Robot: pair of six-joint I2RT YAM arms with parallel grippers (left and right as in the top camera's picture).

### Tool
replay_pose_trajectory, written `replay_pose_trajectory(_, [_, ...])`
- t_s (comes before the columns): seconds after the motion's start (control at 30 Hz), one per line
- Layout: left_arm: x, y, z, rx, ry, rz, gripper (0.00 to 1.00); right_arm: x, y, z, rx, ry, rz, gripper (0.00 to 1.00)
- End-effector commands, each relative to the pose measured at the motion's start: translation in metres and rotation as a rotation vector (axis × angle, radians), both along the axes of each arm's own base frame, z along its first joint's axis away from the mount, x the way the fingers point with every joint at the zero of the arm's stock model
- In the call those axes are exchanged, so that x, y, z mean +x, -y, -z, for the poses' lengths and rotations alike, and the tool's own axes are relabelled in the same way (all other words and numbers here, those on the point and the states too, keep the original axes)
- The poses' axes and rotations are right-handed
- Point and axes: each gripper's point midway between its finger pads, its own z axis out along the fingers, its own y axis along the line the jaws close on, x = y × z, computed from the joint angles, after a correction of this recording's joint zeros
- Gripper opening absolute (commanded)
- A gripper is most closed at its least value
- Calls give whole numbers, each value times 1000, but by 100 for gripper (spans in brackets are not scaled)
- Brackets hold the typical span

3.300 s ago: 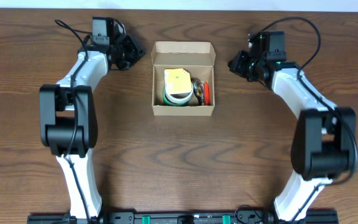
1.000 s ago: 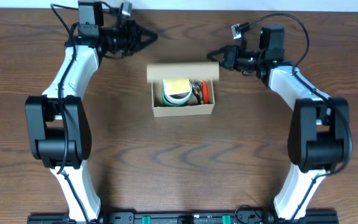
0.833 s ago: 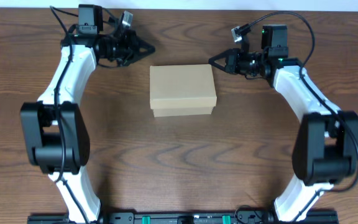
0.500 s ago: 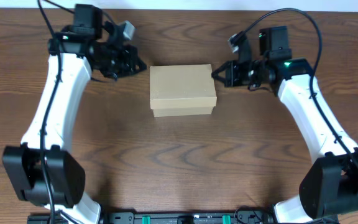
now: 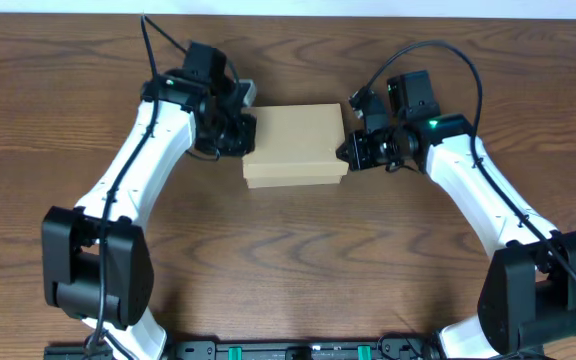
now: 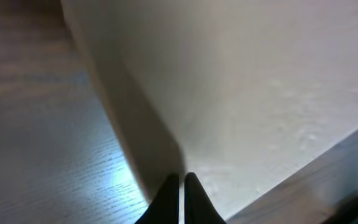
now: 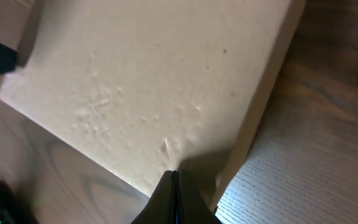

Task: Pack container
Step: 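Press both grippers against the box sides to seat the lid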

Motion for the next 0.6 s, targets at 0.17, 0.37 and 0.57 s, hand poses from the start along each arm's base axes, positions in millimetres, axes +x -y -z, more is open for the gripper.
replay_pose_trajectory(0.17, [-11, -7, 25, 29, -56, -39, 6, -10, 3, 21, -46, -23, -16, 1])
replay_pose_trajectory(0.37, [-6, -9, 6, 19, -23, -49, 6, -3, 1, -5, -31, 16, -14, 1])
replay_pose_trajectory(0.57, [-16, -13, -58, -7, 106, -52, 6, -3, 6, -79, -19, 171, 3, 1])
